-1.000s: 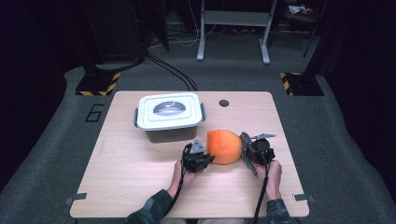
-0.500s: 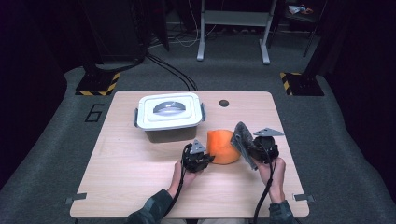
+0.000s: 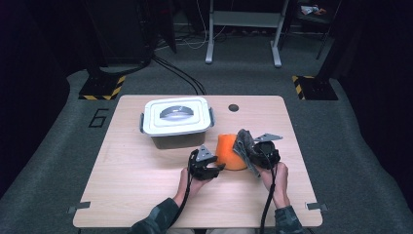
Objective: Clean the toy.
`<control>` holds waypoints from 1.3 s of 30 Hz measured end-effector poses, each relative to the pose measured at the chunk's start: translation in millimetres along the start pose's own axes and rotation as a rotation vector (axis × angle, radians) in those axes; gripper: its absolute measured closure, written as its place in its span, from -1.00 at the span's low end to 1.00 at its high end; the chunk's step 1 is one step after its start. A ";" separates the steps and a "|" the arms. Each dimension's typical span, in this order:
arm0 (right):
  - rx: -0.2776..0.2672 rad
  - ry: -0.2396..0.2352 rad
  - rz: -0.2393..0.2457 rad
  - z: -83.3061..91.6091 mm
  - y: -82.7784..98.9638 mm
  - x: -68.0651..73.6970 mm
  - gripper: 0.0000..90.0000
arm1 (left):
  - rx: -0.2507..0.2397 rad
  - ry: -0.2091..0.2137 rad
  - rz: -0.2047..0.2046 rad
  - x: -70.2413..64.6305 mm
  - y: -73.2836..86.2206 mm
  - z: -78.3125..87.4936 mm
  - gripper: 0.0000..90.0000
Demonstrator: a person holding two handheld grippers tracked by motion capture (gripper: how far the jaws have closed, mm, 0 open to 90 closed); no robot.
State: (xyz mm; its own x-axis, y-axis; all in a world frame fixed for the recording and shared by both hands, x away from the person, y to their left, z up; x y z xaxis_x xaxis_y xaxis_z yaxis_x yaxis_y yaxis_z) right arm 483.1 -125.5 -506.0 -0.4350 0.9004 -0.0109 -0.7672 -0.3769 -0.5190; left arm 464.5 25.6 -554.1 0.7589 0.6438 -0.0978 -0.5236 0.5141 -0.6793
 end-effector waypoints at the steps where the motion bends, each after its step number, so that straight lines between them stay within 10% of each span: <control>1: -0.002 -0.005 -0.001 -0.2 -0.2 -0.5 0.65 | 0.005 -0.008 -0.002 -0.1 0.4 -1.0 0.02; 8: 0.003 0.005 -0.009 -1.5 -1.1 -2.7 0.64 | 0.056 -0.046 -0.007 3.6 4.9 -8.6 -0.04; 23: -0.060 0.006 0.010 14.3 -1.1 -2.8 0.64 | 0.044 0.003 -0.016 -2.9 -1.0 -9.8 0.74; 32: -0.107 0.000 0.105 42.0 -12.8 32.0 0.64 | 0.002 0.060 -0.040 -17.9 -12.7 8.9 0.78; 39: -0.028 0.069 0.142 17.3 -13.4 43.6 0.64 | 0.016 0.088 -0.023 -18.5 -6.4 5.1 0.77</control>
State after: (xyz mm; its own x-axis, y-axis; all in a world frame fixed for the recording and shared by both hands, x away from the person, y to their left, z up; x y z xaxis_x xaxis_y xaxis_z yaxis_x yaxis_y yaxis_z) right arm 466.2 -85.0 -484.7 -0.5044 0.8514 -0.1441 -0.6859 -0.4964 -0.5320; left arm 451.8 13.3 -544.2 0.8016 0.5797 -0.1462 -0.5113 0.5379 -0.6702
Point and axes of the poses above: each handheld gripper's, and its own axes: z roughly backward along the jaws, y roughly out of its underside, x roughly to its left, the point moved 9 cm from there along -z, roughly forward along the jaws, and after that the axes turned 15 degrees about x, right-handed, at the moved point
